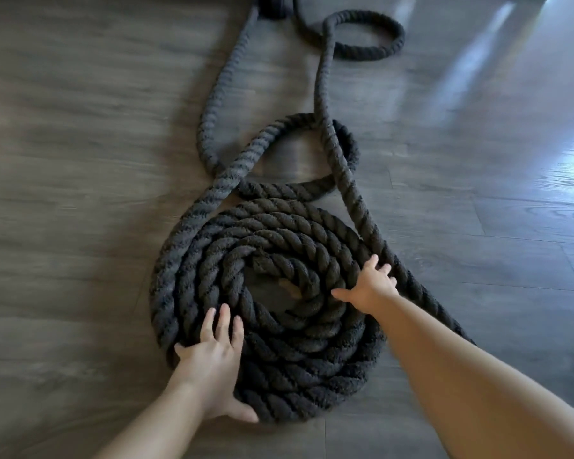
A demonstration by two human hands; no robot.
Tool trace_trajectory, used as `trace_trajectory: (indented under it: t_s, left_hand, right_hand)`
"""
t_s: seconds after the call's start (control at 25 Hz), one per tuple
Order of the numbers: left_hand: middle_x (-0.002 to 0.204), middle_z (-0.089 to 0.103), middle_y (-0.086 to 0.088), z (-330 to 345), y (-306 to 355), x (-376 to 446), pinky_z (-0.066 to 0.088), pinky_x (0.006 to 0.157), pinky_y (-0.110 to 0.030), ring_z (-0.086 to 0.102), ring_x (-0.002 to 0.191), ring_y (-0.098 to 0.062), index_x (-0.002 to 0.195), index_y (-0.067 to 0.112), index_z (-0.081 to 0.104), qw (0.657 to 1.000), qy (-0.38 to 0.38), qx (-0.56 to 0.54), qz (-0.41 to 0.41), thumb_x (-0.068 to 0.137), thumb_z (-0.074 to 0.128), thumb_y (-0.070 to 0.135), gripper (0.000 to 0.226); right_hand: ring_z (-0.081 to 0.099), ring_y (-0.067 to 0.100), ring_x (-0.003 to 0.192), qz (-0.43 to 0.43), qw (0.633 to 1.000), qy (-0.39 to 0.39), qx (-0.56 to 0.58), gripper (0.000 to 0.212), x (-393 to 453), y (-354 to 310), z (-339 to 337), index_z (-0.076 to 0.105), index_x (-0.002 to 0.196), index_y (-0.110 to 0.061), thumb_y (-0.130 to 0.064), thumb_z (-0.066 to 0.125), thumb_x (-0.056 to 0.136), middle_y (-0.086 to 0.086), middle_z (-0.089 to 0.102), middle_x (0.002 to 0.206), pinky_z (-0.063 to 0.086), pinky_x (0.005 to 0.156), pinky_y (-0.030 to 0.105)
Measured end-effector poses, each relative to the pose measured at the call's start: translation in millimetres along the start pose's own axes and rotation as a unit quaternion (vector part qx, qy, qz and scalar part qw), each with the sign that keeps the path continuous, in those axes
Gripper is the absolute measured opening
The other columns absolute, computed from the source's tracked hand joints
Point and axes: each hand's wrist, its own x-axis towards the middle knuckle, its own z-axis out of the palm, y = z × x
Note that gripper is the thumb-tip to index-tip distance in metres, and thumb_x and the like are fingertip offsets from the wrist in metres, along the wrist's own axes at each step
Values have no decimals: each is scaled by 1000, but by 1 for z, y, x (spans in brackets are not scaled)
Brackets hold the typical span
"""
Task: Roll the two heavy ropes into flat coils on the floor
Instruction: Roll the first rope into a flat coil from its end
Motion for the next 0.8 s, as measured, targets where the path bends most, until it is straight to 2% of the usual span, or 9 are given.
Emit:
trace_trajectory:
  t_s: [0.12, 0.2, 0.28, 0.36, 0.4, 0.48, 0.56, 0.64, 0.8]
  left_hand:
    - [156, -26, -28, -8, 0, 1, 41, 101, -63, -15, 146, -48, 151, -2, -14, 1000, -6, 20, 4, 51, 56, 96, 157]
    - [155, -19, -35, -14, 5, 5, 31, 108, -65, -7, 144, -55, 151, -6, -10, 999, -25, 39, 17, 54, 60, 92, 155]
    - [154, -5, -42, -26, 2, 8, 22, 113, -63, 8, 142, -60, 152, -6, -2, 995, -13, 83, 53, 62, 62, 87, 145]
    - [154, 18, -38, -42, -18, 16, 25, 114, -59, 29, 138, -52, 154, -3, 7, 983, 44, 128, 122, 70, 62, 81, 130]
    - [157, 19, -32, -52, -34, 23, 23, 115, -58, 28, 141, -46, 155, 1, 4, 973, 75, 151, 160, 72, 63, 78, 128]
    - [161, -18, -21, -68, -69, 38, 4, 118, -60, -11, 148, -40, 155, 11, -17, 958, 81, 195, 193, 63, 69, 78, 143]
    - [147, -50, -12, -74, -95, 48, -10, 115, -62, -39, 138, -36, 144, 19, -39, 957, 33, 223, 182, 52, 72, 82, 157]
    - [141, -57, -7, -64, -104, 51, -10, 114, -64, -45, 134, -34, 138, 20, -46, 962, 13, 217, 167, 49, 65, 90, 158]
    - [143, -54, -12, -43, -103, 42, -13, 114, -62, -50, 130, -33, 142, 13, -40, 975, 29, 174, 136, 48, 34, 105, 151]
  right_hand:
    - [3, 50, 144, 58, 997, -48, -14, 134, -25, -10, 19, -17, 154, -16, -73, 70, 69, 20, -14, 160, 23, 114, 59]
    - [-5, 54, 142, 71, 994, -72, -40, 141, -39, -19, 36, -23, 151, -16, -78, 69, 64, 23, -23, 157, 19, 112, 63]
    - [-12, 57, 140, 70, 995, -74, -19, 141, -39, -25, 43, -23, 151, -16, -72, 74, 65, 24, -30, 154, 18, 109, 69]
    - [-14, 58, 139, 68, 995, -73, -1, 141, -31, -25, 42, -22, 152, -15, -66, 77, 66, 24, -32, 153, 19, 107, 72]
    - [-14, 58, 139, 63, 996, -70, -6, 141, -26, -25, 40, -22, 152, -14, -66, 77, 66, 25, -31, 153, 19, 106, 73]
    - [-14, 59, 138, 49, 997, -63, -18, 141, -19, -25, 37, -21, 152, -14, -68, 77, 65, 26, -31, 153, 21, 105, 74]
    - [-13, 60, 138, 37, 997, -59, -26, 142, -13, -28, 34, -22, 151, -14, -69, 76, 65, 27, -30, 153, 21, 104, 73]
    - [-13, 60, 138, 24, 997, -55, -37, 143, -8, -30, 29, -22, 151, -13, -69, 76, 64, 28, -30, 152, 21, 104, 73]
    - [-14, 59, 138, -3, 996, -68, -61, 143, 6, -37, 17, -23, 151, -14, -66, 78, 64, 27, -32, 152, 19, 104, 75]
